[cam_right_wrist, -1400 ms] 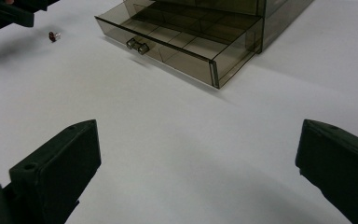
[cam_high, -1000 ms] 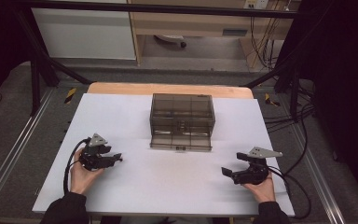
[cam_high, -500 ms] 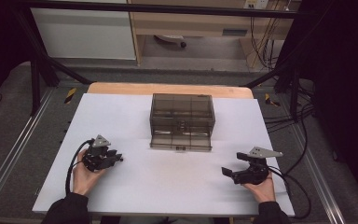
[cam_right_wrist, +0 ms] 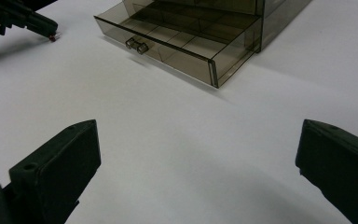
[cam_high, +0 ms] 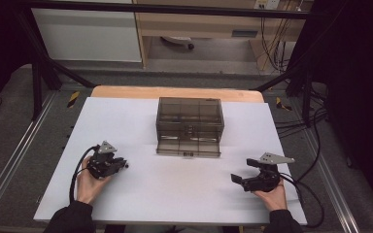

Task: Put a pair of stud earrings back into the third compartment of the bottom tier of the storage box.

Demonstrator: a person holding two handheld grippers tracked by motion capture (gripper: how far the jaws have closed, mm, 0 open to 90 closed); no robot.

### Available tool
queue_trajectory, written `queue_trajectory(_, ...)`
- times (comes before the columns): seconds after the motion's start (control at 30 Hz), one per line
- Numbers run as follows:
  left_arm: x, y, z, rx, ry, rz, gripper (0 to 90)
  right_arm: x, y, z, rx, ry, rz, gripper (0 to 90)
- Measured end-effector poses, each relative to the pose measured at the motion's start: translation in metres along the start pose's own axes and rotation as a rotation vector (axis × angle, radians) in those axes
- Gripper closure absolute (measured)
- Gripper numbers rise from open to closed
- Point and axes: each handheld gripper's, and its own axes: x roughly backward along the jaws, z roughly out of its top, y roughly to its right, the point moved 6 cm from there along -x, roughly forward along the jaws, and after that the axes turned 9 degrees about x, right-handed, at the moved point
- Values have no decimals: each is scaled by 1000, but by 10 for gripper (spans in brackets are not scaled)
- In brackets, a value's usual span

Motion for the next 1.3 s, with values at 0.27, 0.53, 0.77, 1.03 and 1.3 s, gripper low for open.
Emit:
queue_trajectory(0.27,-1,2,0,4,-8,19,792,0,0,0,-2,0,2,6)
queue_trajectory(0.53,0,2,1,16,-6,20,802,0,0,0,-4,2,2,6)
queue_trajectory(0.77,11,6,7,16,24,1,803,1,0,0,-4,2,3,6)
queue_trajectory(1.03,19,13,13,11,41,-19,803,0,0,0,-2,3,2,6)
queue_trajectory(1.3,22,30,20,-5,47,-42,803,0,0,0,-1,-2,0,5)
